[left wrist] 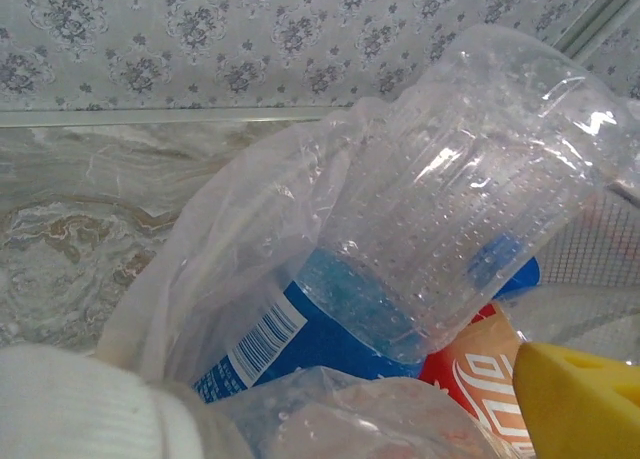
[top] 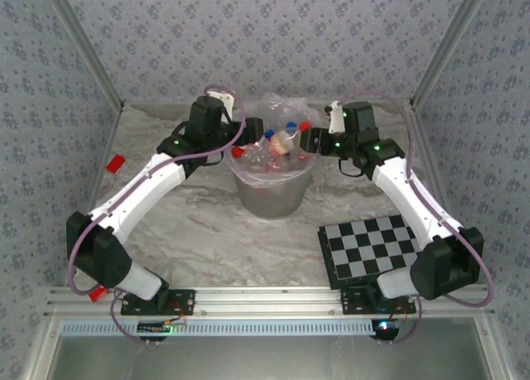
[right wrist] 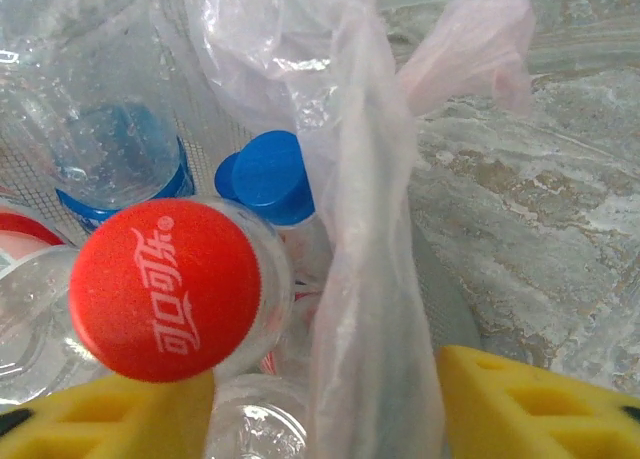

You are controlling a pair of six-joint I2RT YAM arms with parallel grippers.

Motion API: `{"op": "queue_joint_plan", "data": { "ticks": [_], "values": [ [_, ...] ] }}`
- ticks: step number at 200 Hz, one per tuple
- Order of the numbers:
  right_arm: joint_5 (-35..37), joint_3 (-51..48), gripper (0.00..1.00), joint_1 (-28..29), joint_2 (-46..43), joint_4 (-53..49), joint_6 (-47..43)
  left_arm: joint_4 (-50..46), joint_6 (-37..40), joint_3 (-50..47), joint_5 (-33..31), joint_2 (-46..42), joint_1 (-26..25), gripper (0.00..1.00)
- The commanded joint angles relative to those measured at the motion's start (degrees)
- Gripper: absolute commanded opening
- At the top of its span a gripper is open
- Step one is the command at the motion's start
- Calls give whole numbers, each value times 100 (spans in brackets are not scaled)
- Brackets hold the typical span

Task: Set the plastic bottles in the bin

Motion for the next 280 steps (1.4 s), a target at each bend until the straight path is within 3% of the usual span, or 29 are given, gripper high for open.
{"op": "queue_joint_plan", "data": {
  "ticks": [1, 16, 31, 75, 129, 146, 167, 195, 222, 280],
  "values": [
    [70, 526, 72, -204, -198, -191, -124, -245, 242, 277, -34, -295, -67, 96],
    [155, 674, 83, -489, -466, -510, -350, -478, 471, 526, -109, -382, -54, 99],
    [285, 635, 100, -819, -797, -766, -565, -605, 662, 705, -159, -510, -46, 99],
    [1488, -378, 100, -1508, -1563, -779, -865, -923, 1005, 872, -373, -942, 20, 99],
    [2972, -2194, 100, -1591, -1937, -25, -884, -1329, 1035, 5, -1080, -2196, 605, 99],
    [3402, -2775, 100, -1638, -2140, 334, -1091, -1493, 1030, -610, -1527, -2674, 909, 99],
    [3674, -3529, 100, -1669, -2401, 1206, -1296, -1456, 1090, -1616, -2587, -3162, 1271, 99],
    [3847, -4062, 100, -1678, -2310, 1937, -1301, -593, 837, -3209, -3484, -3586, 2012, 99],
    [3902, -4357, 100, -1684, -1999, 2501, -1310, 693, 497, -4529, -3023, -3558, 2838, 99],
    [3957, -5146, 100, -1686, -1466, 4366, -1403, 3074, 983, -5713, -2897, -2464, 3018, 99]
  ]
}}
